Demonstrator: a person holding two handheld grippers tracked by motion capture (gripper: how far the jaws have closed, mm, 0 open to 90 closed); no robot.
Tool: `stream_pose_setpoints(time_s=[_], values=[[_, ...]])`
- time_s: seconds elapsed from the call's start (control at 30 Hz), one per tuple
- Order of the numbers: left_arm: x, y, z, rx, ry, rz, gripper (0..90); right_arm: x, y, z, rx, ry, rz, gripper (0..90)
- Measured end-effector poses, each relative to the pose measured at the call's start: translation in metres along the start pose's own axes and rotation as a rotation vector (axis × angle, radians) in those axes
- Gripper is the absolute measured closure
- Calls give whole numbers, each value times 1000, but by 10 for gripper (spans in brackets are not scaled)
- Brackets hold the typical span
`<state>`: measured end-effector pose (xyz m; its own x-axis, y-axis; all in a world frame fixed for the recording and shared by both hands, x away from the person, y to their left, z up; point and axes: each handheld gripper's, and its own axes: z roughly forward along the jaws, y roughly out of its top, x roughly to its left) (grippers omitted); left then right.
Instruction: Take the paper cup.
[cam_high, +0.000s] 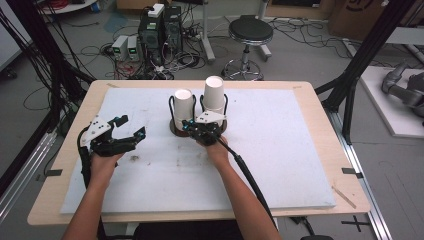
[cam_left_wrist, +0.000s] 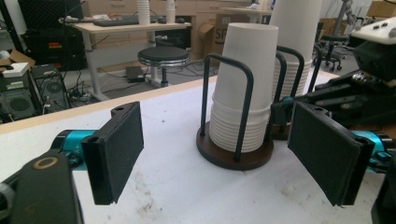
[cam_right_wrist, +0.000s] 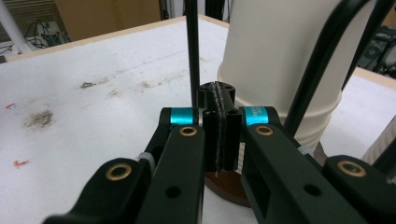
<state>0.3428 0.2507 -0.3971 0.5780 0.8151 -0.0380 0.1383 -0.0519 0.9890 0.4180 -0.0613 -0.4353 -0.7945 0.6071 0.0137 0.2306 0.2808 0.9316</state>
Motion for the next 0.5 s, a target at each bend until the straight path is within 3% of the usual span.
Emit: stream_pose_setpoints(time_s=[0.27, 0.5], values=[[4, 16, 14, -2, -13, 2, 184, 0, -6, 7, 43, -38, 61, 900], [8, 29, 34, 9, -58, -28, 183, 2, -5, 10, 59, -74, 103, 900]])
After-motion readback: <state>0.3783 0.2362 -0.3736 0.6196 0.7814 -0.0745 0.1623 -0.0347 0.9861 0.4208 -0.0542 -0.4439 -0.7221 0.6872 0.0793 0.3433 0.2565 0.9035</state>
